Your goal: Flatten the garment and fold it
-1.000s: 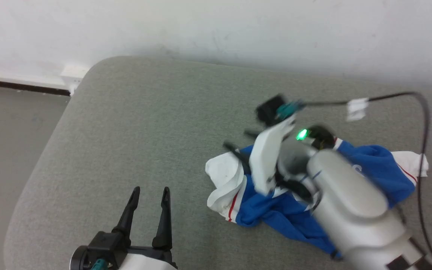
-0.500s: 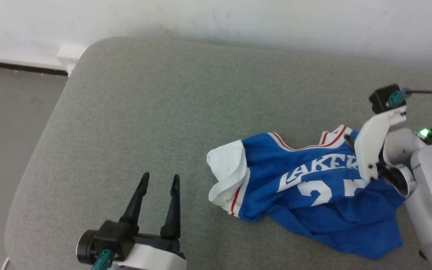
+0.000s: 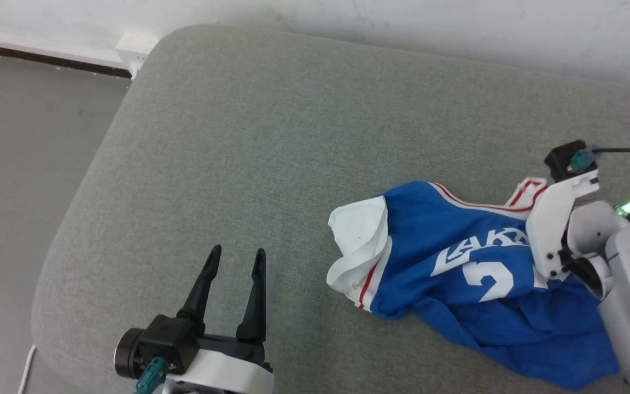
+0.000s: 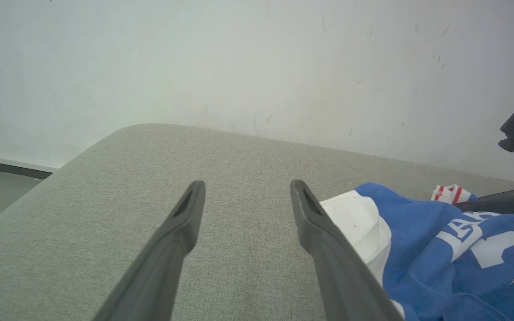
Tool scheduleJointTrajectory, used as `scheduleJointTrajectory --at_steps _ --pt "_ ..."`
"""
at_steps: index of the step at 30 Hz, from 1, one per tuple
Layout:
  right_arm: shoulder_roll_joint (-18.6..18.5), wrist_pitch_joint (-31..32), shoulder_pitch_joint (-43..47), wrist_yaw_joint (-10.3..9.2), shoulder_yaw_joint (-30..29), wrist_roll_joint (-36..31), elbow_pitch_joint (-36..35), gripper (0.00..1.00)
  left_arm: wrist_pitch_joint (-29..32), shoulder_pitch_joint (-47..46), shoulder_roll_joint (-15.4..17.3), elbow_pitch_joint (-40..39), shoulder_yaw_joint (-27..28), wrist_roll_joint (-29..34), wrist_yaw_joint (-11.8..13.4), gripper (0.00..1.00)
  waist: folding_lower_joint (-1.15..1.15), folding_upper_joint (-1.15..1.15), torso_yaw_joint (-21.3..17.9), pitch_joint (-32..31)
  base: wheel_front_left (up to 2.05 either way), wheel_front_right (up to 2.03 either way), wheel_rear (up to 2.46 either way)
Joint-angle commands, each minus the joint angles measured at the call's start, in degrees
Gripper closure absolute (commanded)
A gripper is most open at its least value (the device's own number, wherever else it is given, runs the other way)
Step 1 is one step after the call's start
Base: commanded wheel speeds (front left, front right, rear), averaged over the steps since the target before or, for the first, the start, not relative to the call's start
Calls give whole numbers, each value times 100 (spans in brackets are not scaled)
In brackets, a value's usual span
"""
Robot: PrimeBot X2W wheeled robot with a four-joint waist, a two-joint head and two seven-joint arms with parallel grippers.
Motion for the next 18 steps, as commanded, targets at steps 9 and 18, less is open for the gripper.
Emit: scheduleJointTrajectory --at_steps 9,18 --pt "-847 -284 -1014 -6 -103 -451 -899 100 -28 -216 -8 -185 -87 -86 53 0 -1 0 -121 252 0 0 0" --pt "-1350 -289 -1613 -6 -121 -816 -478 100 -28 -630 -8 -170 -318 -190 46 0 -1 0 185 947 0 0 0"
